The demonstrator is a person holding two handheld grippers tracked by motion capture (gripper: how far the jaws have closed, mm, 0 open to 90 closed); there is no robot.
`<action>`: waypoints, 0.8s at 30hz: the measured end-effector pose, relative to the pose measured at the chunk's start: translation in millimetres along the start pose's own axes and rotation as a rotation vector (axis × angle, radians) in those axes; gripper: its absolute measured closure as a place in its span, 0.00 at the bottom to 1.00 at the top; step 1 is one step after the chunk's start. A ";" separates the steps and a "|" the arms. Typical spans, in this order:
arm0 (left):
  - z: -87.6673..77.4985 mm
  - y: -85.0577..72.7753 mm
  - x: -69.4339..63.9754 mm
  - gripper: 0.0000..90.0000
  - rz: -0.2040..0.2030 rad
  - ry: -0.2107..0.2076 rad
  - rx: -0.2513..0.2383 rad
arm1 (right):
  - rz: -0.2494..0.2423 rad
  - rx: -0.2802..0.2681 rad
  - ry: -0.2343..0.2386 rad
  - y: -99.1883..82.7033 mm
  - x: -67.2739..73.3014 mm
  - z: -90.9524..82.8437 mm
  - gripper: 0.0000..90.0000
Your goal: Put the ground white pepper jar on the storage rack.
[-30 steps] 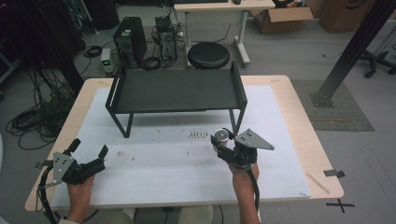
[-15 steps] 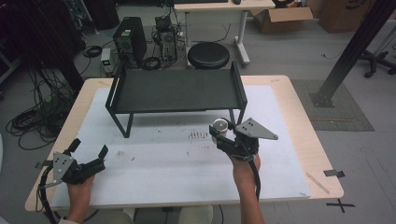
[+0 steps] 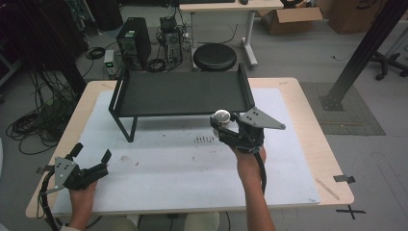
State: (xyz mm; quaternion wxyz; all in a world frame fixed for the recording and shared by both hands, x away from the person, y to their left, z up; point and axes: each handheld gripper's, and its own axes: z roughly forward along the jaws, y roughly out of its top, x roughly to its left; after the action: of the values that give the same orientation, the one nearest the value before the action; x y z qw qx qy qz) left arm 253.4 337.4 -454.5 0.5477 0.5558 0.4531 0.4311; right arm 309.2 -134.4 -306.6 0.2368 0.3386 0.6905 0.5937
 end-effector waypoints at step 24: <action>0.2 0.0 0.1 0.00 -0.002 0.000 0.001 | -0.036 -0.019 0.044 49.0 0.9 53.9 0.54</action>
State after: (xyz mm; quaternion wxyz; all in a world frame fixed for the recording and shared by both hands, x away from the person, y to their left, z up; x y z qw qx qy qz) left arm 253.6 337.4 -454.5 0.5480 0.5556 0.4538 0.4301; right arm 357.0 -94.9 -268.4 0.2355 0.3108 0.6959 0.6030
